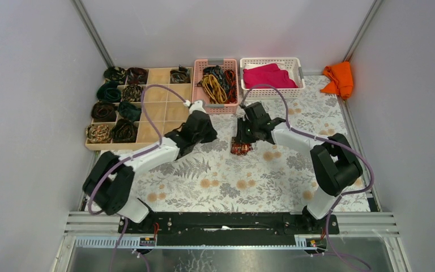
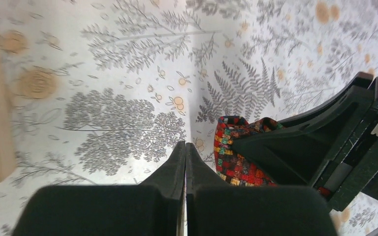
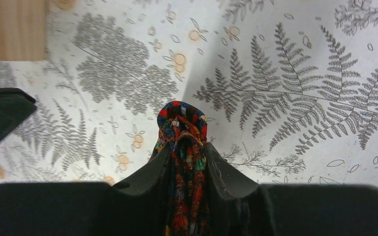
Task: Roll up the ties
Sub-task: Pick up the tie at the center of the board.
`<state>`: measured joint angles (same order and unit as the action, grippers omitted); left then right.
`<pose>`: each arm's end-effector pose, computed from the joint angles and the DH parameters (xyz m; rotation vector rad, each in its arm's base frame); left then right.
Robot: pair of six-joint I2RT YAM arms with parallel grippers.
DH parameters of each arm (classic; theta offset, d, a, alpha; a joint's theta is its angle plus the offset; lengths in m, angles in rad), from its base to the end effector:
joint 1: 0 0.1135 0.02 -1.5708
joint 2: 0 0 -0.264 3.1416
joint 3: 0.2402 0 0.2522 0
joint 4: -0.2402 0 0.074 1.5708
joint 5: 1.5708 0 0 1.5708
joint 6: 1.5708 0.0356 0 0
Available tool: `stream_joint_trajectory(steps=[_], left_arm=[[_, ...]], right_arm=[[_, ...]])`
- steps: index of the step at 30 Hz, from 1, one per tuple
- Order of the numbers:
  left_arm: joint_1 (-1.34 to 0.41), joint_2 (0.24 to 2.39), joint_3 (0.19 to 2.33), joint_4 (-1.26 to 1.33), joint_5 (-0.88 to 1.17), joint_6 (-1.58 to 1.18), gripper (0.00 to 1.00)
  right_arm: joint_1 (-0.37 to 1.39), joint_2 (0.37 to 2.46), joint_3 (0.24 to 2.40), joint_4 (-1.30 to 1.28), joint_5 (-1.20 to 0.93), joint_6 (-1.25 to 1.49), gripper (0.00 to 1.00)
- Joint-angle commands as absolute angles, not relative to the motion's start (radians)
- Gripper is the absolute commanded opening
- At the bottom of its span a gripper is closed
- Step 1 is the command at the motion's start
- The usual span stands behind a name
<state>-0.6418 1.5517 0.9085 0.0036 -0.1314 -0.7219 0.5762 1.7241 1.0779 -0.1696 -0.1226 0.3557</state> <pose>0.2708 -0.1966 0.2133 -0.1660 2.2669 -0.6033 0.3053 0.2036 0.1952 -0.3300 2.4376 0.5729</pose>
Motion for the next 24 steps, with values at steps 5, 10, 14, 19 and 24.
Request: stream_joint_trajectory(steps=[5,10,14,19,24], left_arm=[[-0.578,1.277,0.83,-0.079,-0.283,-0.702,0.0],[-0.575,1.087,0.827,-0.165,-0.387,-0.666,0.0],[-0.575,0.956,0.821,-0.214,-0.462,-0.642,0.0],[-0.575,0.864,0.807,-0.253,-0.549,-0.619,0.0],[-0.575,0.831,0.777,-0.245,-0.566,-0.625,0.0]], right_arm=[[0.659,1.692,1.216,-0.024,-0.075,0.366,0.0],[0.713,1.847,1.411,-0.026,-0.062,0.325,0.0],[0.73,1.974,1.597,-0.05,-0.056,0.287,0.0],[0.74,2.175,1.863,-0.094,-0.045,0.226,0.0],[0.772,2.349,2.117,-0.119,-0.005,0.122,0.0]])
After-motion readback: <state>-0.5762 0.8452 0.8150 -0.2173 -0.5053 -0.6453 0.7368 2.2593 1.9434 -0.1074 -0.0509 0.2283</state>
